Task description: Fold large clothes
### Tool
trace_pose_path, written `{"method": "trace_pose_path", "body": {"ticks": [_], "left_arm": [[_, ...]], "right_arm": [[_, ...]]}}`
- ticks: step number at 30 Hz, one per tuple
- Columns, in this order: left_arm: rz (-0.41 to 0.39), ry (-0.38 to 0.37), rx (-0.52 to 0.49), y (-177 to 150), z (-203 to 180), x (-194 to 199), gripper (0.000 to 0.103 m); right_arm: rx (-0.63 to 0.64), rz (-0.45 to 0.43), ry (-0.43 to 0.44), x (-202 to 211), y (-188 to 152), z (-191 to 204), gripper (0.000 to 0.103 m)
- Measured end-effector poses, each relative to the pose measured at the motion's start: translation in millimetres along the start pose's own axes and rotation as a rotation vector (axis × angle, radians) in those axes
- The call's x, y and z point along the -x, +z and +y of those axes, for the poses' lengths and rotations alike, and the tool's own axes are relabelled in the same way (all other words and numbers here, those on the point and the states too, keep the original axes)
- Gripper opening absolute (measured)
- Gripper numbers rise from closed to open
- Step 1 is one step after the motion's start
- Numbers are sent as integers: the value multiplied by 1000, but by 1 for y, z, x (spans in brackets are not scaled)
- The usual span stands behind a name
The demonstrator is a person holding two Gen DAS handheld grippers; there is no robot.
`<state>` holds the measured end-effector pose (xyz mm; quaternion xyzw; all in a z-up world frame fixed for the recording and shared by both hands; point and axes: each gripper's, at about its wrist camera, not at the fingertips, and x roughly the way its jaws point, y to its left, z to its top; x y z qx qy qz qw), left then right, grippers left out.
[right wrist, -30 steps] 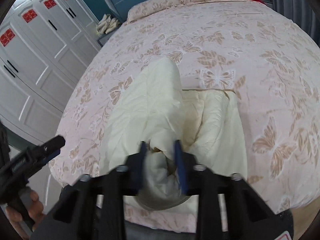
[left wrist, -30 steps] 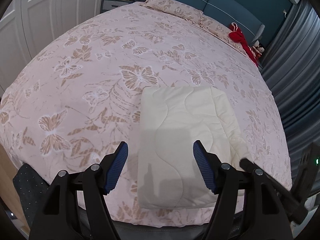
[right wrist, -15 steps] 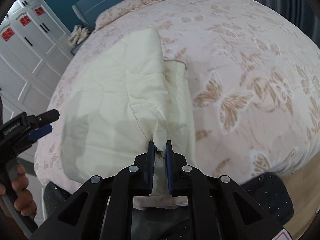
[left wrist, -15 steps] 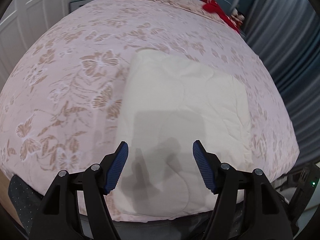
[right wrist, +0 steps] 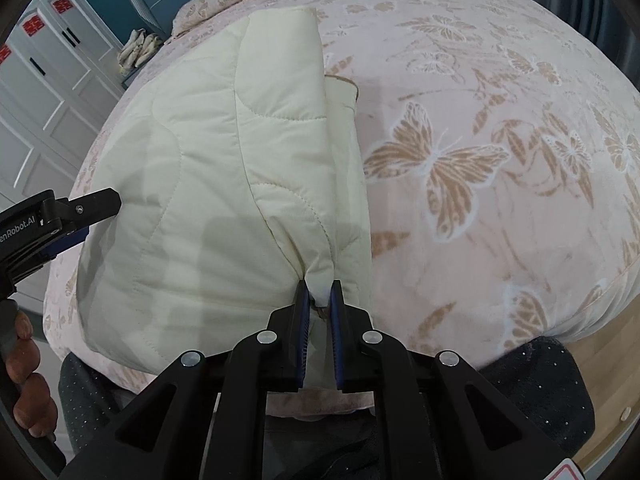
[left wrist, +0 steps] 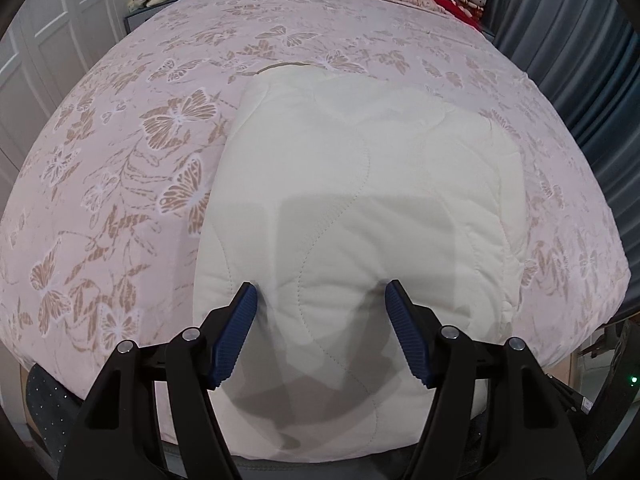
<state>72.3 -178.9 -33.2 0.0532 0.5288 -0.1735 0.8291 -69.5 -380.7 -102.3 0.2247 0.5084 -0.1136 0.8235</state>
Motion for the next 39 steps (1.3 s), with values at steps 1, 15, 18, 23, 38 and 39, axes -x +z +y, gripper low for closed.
{"method": "trace_pose_path", "body": {"ticks": [1, 15, 18, 23, 38, 39], "left_arm": [[1, 2, -1, 0, -1, -1, 65], [2, 62, -53, -4, -14, -31, 71], [-1, 74, -63, -5, -15, -36, 72], [1, 79, -62, -3, -15, -40, 73], [-60, 29, 182, 42, 72, 15, 72], [-62, 26, 192, 45, 76, 15, 73]], "right_arm": [[-2, 4, 0, -2, 0, -1, 8], [-17, 30, 13, -24, 1, -5, 8], [-28, 34, 28, -27, 2, -7, 7], [-22, 43, 37, -28, 6, -9, 8], [105, -43, 2, 42, 41, 30, 23], [100, -50, 7, 44, 46, 30, 27]]}}
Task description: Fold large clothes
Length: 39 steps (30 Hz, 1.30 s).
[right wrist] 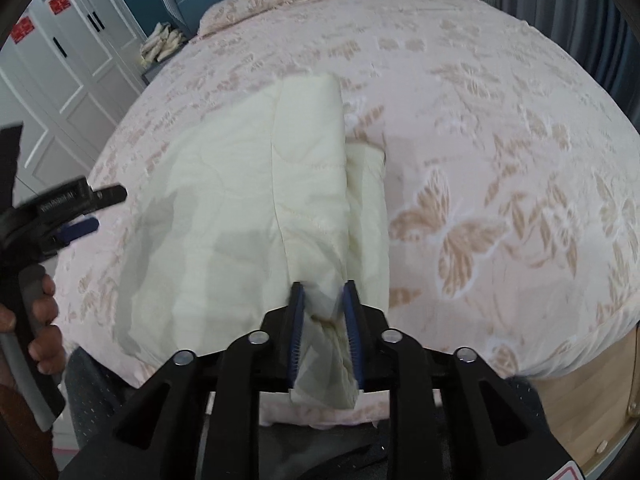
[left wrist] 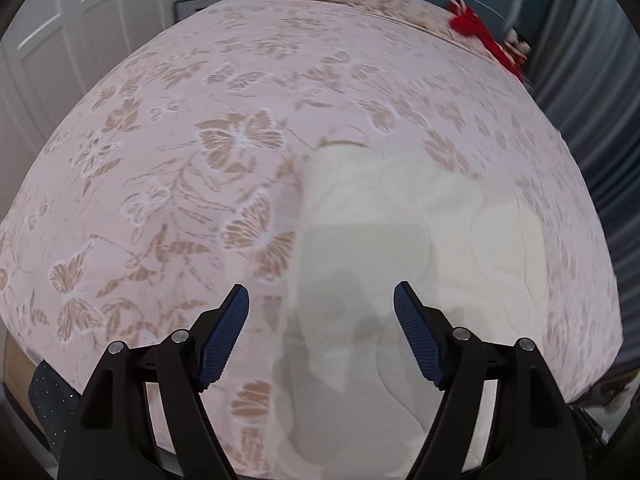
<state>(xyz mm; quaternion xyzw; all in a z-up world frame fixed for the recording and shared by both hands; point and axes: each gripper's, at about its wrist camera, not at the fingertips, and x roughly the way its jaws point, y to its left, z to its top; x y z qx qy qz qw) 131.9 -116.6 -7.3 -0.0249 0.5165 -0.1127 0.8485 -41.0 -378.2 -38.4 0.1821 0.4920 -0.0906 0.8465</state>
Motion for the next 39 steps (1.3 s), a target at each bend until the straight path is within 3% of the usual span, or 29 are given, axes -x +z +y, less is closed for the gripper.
{"method": "trace_pose_path", "body": {"ticks": [1, 3, 7, 10, 12, 13, 14, 15, 16, 19, 22, 26, 30, 34, 35, 36, 37, 38, 39], "left_arm": [[2, -4, 11, 5, 4, -1, 73], [9, -22, 38, 13, 10, -4, 73], [50, -70, 94, 20, 21, -17, 73], [87, -94, 126, 19, 24, -29, 73], [104, -102, 132, 18, 24, -35, 73], [108, -104, 131, 18, 24, -37, 73], [113, -104, 127, 18, 21, -39, 73], [115, -107, 122, 19, 19, -39, 73], [115, -111, 116, 20, 17, -40, 73], [92, -132, 92, 23, 9, -30, 73], [55, -141, 63, 26, 0, -17, 73], [61, -145, 49, 25, -8, -20, 73], [107, -120, 43, 19, -8, -38, 73], [122, -118, 52, 12, -6, -45, 73], [117, -117, 55, 12, -6, -44, 73], [114, -117, 55, 13, -7, -44, 73], [113, -118, 55, 13, -8, -44, 73], [112, -119, 54, 15, -9, -44, 73], [112, -117, 51, 16, -10, -44, 73]], "right_arm": [[-14, -13, 9, 3, 7, -1, 30], [-52, -43, 49, 7, 20, -5, 49], [-128, -89, 104, 3, 56, -5, 51], [-178, -61, 147, -15, 74, -2, 51], [-186, -28, 124, -31, 79, 3, 51], [-172, -6, 106, -42, 82, 7, 48], [-160, 13, 92, -50, 83, 10, 30], [-154, 23, 108, -56, 83, 11, 2], [-157, 24, 136, -57, 83, 11, 2], [-163, -78, 163, -25, 85, 5, 1], [-174, -147, 148, 2, 85, -6, 1], [-156, -112, 124, -8, 77, -8, 0], [-148, -118, -5, -18, 67, -21, 0], [-234, -86, 110, -17, 60, -43, 0], [-238, -90, 126, -14, 61, -43, 14], [-241, -90, 140, -10, 64, -42, 39], [-243, -97, 156, -9, 67, -41, 54], [-247, -110, 170, -8, 69, -40, 64], [-249, -115, 170, -8, 71, -38, 63]]}}
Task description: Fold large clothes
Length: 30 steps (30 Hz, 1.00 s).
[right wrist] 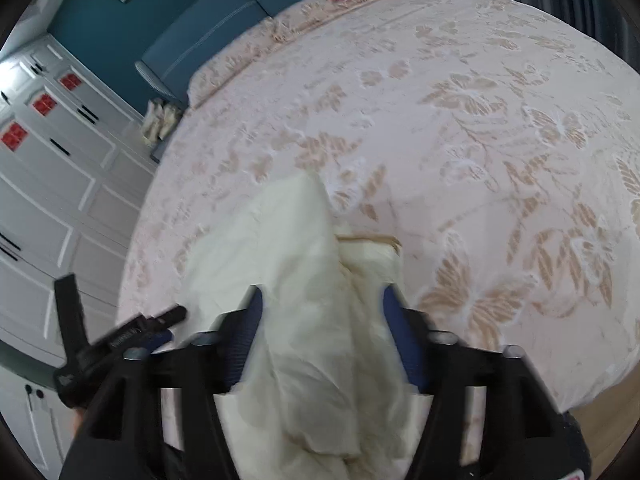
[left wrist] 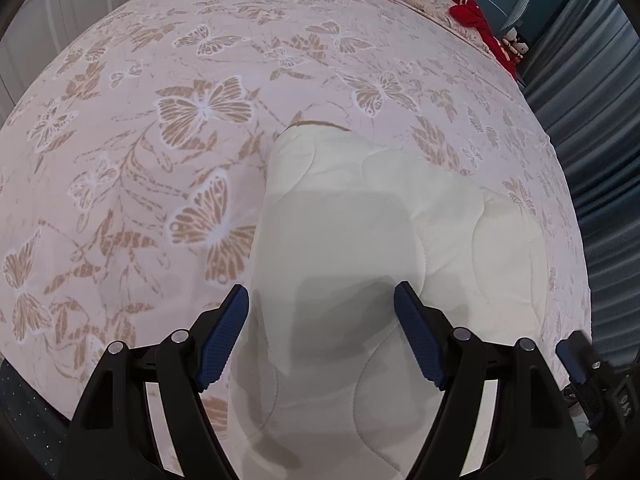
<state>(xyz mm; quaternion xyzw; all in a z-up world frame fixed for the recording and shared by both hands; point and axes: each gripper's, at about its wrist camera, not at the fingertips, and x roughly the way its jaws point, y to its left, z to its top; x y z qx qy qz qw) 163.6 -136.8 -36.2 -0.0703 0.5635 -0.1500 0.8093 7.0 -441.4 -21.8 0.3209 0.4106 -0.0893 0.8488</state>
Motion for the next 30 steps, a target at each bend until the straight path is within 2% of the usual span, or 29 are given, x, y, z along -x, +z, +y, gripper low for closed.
{"method": "trace_pose_path", "body": {"ticks": [2, 4, 5, 6, 8, 9, 11, 12, 14, 18, 21, 30], "left_arm": [[-6, 5, -3, 3, -1, 2, 73], [-9, 7, -3, 6, -1, 3, 73], [-11, 8, -1, 7, -1, 4, 73], [-13, 7, -1, 9, -1, 4, 73], [-19, 1, -2, 11, -3, 9, 73], [-23, -5, -3, 12, -3, 11, 73], [-35, -16, -13, 12, -7, 18, 73], [-39, -20, -19, 10, -10, 20, 73], [-32, -16, -50, 5, -19, 16, 73], [25, 7, -74, -9, -32, -9, 73], [11, 49, -100, -16, -41, -18, 78], [6, 122, -136, -27, -43, -50, 93]], "right_arm": [[9, 31, -25, -13, 3, 4, 63], [4, 87, -9, -29, 3, 6, 62], [0, 123, 9, -39, 1, 7, 47], [0, 143, 27, -44, -3, 10, 25], [19, 126, 56, -41, -5, 16, 10], [31, 95, 63, -33, -5, 18, 7], [67, 17, 57, -7, -5, 22, 5], [91, -18, 24, 5, -6, 21, 5], [104, -33, -53, 8, -10, 14, 5], [114, 25, -184, -19, -27, -8, 5], [137, 49, -243, -35, -36, -14, 4], [127, 104, -267, -68, -48, -25, 5]]}}
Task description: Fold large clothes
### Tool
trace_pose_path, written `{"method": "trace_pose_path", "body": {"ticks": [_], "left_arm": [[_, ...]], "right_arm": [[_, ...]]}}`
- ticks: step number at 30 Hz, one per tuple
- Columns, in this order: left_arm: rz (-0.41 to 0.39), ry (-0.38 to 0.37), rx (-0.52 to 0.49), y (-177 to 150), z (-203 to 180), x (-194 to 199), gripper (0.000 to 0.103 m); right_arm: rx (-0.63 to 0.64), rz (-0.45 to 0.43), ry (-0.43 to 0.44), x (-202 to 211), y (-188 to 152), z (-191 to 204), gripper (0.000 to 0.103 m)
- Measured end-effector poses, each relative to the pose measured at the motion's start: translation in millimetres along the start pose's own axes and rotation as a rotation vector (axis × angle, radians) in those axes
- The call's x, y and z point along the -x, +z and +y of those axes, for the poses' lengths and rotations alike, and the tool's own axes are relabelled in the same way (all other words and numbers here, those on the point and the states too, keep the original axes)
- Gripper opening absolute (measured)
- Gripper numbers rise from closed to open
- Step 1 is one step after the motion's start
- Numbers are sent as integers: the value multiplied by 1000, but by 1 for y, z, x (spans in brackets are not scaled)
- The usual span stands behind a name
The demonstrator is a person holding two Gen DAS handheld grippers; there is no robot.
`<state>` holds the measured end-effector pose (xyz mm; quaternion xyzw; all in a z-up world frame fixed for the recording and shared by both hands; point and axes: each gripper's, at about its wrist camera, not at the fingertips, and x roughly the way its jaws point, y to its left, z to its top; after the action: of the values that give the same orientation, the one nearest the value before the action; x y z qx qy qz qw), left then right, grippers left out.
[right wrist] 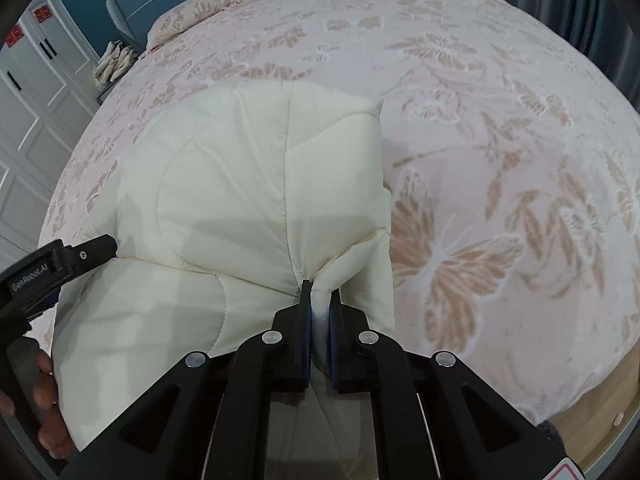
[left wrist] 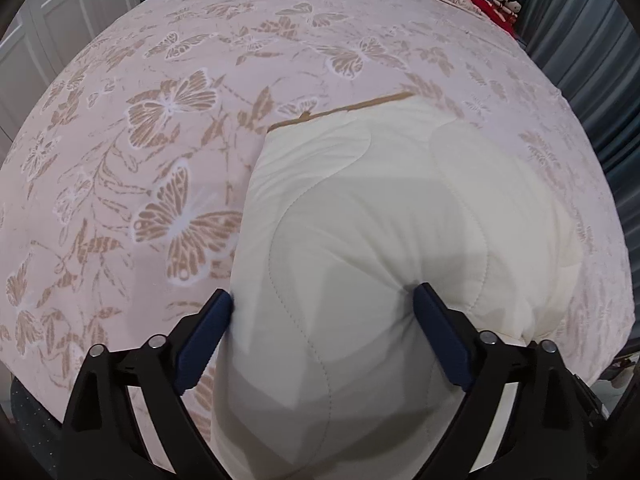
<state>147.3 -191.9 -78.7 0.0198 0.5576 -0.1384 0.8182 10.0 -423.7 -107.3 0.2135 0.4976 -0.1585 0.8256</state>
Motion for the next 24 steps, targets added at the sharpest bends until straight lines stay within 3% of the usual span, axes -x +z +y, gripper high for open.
{"method": "trace_pose_path", "body": {"ticks": [5, 14, 24], "left_arm": [[-36, 46, -6, -8, -1, -13, 98], [-121, 137, -66, -17, -14, -20, 98], [-151, 163, -78, -20, -17, -23, 98]], "right_arm": [[4, 6, -5, -11, -1, 3, 6], [5, -4, -3, -23, -1, 4, 7], [12, -24, -14, -25, -2, 6, 8]]}}
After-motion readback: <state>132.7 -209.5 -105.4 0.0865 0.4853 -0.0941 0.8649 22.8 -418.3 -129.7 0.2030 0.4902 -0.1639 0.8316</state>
